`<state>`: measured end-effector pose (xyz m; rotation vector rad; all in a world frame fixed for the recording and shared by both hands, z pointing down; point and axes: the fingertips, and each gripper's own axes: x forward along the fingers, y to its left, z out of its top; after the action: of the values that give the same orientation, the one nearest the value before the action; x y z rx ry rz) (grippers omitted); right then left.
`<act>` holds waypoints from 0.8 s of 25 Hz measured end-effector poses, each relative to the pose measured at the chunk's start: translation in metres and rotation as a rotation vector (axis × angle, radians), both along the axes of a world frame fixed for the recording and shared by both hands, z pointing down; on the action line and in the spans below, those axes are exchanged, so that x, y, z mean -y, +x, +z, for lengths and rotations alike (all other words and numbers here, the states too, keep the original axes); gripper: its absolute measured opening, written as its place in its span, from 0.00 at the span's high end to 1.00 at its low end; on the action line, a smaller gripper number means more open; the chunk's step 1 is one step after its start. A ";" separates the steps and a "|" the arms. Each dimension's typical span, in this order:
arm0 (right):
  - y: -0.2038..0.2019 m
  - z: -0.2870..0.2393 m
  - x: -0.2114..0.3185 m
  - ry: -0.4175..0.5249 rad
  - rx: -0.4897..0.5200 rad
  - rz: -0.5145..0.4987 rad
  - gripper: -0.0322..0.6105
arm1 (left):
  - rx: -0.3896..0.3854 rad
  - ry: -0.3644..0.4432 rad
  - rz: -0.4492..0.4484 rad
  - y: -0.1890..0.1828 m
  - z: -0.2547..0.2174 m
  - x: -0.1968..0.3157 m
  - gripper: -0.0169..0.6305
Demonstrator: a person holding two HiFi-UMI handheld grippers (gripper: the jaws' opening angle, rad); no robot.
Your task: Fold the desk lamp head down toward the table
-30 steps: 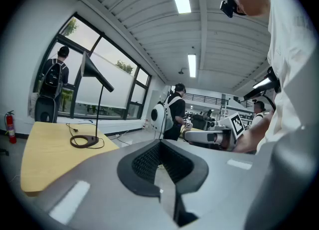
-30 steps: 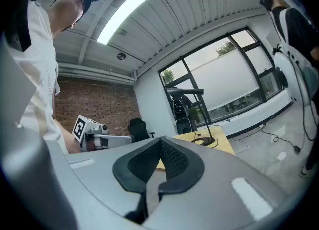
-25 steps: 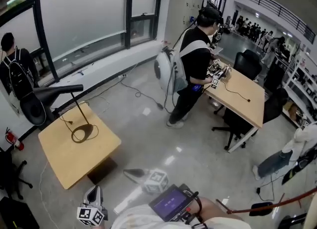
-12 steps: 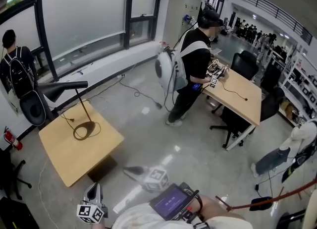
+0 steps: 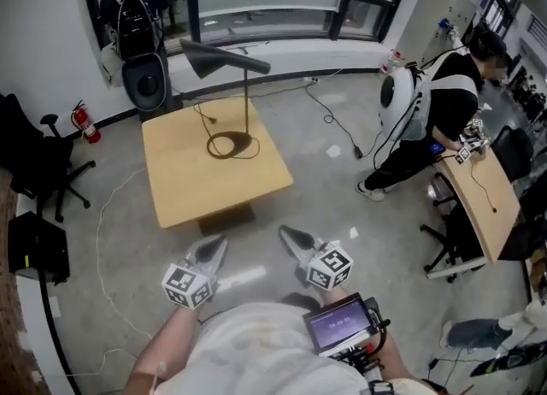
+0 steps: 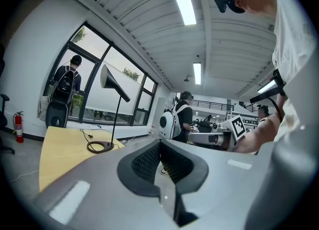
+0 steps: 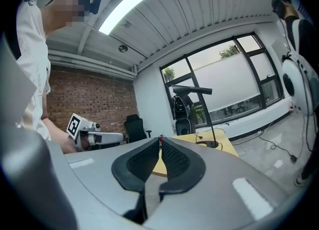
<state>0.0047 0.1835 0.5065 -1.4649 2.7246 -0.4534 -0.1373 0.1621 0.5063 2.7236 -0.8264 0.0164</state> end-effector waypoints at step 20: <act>-0.017 -0.004 0.051 -0.002 -0.041 -0.055 0.93 | 0.018 0.009 -0.056 -0.028 -0.002 0.021 0.97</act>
<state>-0.0123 0.1321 0.5029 -1.4187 2.8032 -0.4323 -0.1648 0.1414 0.5042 2.7110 -0.9096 0.0248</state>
